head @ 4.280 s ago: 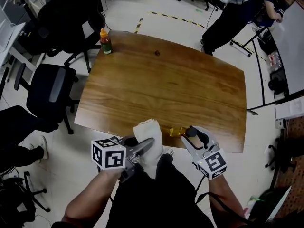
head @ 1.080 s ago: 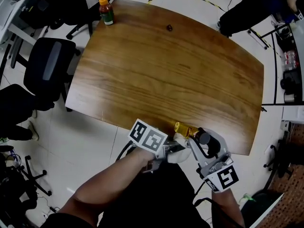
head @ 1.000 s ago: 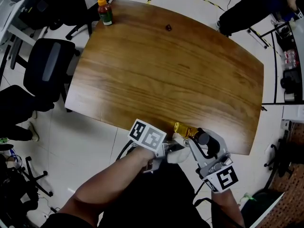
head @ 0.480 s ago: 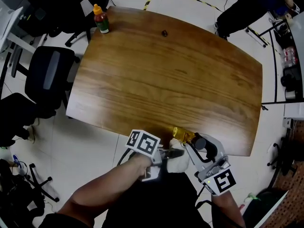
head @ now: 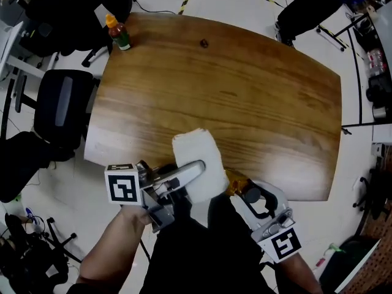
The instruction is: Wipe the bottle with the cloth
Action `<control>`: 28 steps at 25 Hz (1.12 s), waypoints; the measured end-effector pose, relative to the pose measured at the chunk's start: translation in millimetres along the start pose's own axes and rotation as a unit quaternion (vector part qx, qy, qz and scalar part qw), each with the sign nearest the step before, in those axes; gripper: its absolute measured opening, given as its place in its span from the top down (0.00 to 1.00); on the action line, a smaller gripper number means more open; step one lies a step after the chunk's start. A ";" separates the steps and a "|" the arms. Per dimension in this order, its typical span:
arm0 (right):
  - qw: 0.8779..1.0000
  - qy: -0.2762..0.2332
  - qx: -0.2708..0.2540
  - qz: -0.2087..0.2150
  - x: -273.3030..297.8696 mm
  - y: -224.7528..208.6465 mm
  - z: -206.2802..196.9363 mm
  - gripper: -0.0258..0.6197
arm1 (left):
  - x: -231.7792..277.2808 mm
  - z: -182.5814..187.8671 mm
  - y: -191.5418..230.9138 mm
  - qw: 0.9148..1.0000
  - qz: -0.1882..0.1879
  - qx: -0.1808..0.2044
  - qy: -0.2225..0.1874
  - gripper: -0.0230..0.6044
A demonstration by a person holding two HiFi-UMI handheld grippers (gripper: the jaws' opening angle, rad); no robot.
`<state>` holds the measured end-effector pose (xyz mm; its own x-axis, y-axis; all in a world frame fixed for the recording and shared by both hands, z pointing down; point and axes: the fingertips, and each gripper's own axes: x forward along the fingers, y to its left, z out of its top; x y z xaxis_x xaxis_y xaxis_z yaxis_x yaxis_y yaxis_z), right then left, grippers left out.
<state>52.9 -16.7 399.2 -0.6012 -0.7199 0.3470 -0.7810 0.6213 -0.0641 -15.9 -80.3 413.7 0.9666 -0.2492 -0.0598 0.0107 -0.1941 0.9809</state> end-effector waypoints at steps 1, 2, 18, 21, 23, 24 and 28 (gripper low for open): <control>1.000 -0.002 0.001 0.000 0.4 0.3 0.7 0.77 | 8.0 14.6 -1.8 1.000 -0.015 -0.002 -0.011 0.81; 1.000 -0.003 0.003 -0.001 0.8 1.2 0.5 0.77 | 18.7 24.5 -2.5 0.999 -0.030 -0.005 -0.012 0.81; 1.000 0.018 0.006 0.006 1.2 2.8 -10.8 0.77 | 106.5 -48.3 66.3 0.967 0.027 0.040 0.251 0.80; 1.000 0.015 0.007 0.004 1.5 1.8 -10.8 0.77 | 107.3 -56.0 73.0 0.955 0.038 0.087 0.280 0.80; 1.000 0.014 0.008 0.003 2.6 2.3 -10.3 0.77 | 106.6 -58.7 79.3 0.947 0.049 0.121 0.293 0.80; 1.000 0.014 0.008 0.003 3.2 2.8 -10.0 0.77 | 106.2 -59.6 83.1 0.942 0.058 0.141 0.298 0.80; 1.000 0.014 0.007 0.002 3.7 5.3 -10.3 0.77 | 103.6 -65.0 99.0 0.911 0.088 0.238 0.325 0.80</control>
<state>48.3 -12.9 409.7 -0.5990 -0.7089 0.3725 -0.7813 0.6192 -0.0780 101.9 -63.7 516.6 0.8916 0.2680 0.3649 -0.1222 -0.6335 0.7640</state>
